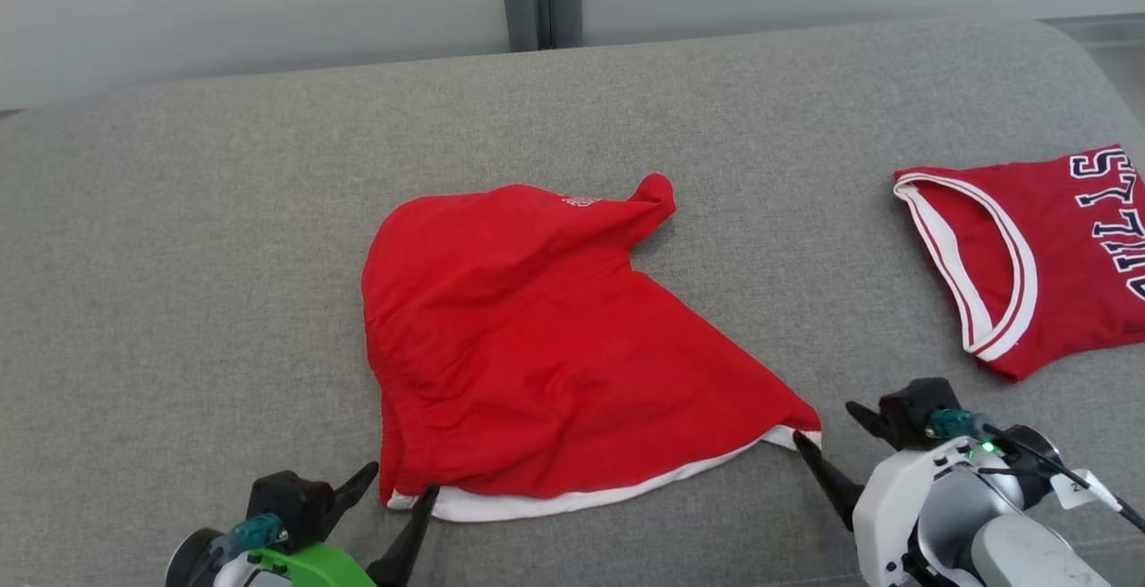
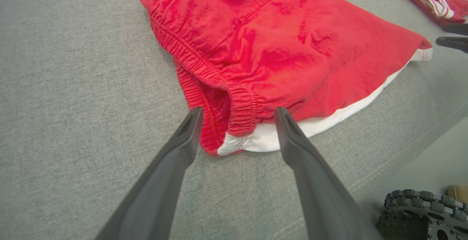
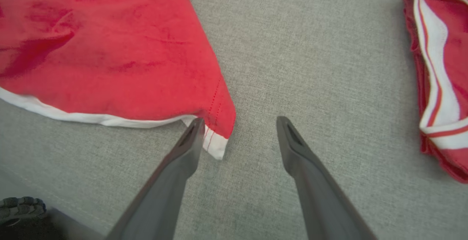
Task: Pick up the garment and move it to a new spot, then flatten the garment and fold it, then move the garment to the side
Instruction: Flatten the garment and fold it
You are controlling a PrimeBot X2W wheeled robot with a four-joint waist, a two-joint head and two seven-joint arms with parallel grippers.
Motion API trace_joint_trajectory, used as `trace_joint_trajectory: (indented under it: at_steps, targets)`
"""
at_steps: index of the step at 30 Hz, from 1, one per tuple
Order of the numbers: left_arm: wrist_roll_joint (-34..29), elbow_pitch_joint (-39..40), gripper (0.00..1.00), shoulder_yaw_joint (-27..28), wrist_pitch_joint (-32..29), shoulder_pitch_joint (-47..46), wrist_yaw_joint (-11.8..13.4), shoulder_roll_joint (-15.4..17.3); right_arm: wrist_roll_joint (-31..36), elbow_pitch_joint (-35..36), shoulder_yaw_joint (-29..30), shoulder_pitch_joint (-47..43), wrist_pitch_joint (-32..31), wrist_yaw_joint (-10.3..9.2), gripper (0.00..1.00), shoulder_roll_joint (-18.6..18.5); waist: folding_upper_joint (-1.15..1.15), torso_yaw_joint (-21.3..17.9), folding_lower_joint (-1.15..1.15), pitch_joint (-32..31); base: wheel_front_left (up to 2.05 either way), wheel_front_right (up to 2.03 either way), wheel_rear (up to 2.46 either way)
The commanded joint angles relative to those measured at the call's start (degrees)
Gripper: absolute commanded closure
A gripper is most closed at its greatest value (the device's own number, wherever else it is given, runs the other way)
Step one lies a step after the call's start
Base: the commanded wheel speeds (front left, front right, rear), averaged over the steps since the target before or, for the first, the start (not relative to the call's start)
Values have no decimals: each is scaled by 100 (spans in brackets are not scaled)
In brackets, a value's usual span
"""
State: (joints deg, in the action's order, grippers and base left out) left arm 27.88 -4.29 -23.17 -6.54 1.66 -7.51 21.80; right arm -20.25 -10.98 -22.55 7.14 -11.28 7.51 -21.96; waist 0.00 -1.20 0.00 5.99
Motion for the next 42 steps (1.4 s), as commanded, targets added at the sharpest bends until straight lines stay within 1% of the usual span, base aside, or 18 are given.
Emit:
trace_joint_trajectory:
  at_steps: [1,11,17,22,23,25,26,27,28,29,33,36,39,42]
  targets:
    - [20,-39,0,-43,-38,-114,8,18,-20,-60,-90,77,-28,-5,0,6,0,-25,0,205,0,0,0]
    - [180,-370,0,-328,-139,-409,8,124,-309,-608,-735,583,42,-6,0,55,0,-50,0,357,0,0,0]
    - [300,-417,0,-455,-123,-481,8,174,-467,-840,-967,770,157,-6,0,94,0,-9,0,362,0,0,0]
    - [407,-541,0,-664,-158,-534,8,208,-601,-980,-1138,886,231,-6,0,113,0,-4,0,400,0,0,0]
    - [433,-579,3,-716,-140,-556,8,230,-631,-1003,-1180,911,242,-6,0,117,0,-9,0,413,0,0,0]
    - [476,-662,22,-764,-56,-649,8,238,-674,-1039,-1237,979,274,-6,0,115,0,-13,0,434,0,0,0]
    - [478,-707,26,-809,-25,-682,8,241,-711,-1067,-1255,996,272,-6,5,119,0,-14,0,439,0,0,0]
    - [486,-763,36,-846,16,-713,8,237,-734,-1095,-1284,1015,278,-6,31,120,0,-19,0,442,0,0,0]
    - [536,-844,78,-927,69,-785,8,218,-874,-1117,-1349,1046,317,-4,100,156,0,-32,0,448,0,0,0]
    - [561,-866,100,-988,92,-823,8,236,-943,-1118,-1384,1068,329,-3,100,156,0,-42,0,449,0,0,0]
    - [677,-907,100,-1142,118,-884,8,342,-1104,-1109,-1420,1137,395,-4,100,96,0,-86,0,451,0,0,0]
    - [819,-757,100,-1181,129,-919,8,477,-1289,-962,-1368,1199,436,-5,100,-17,0,-130,0,464,0,0,0]
    - [1059,-288,100,-1034,80,-938,8,632,-1463,-616,-1260,1158,405,-5,100,-214,0,-138,0,477,0,0,0]
    - [1262,415,100,-847,-25,-881,57,791,-1588,-97,-1090,1018,339,-5,100,-473,0,-162,0,507,0,0,0]
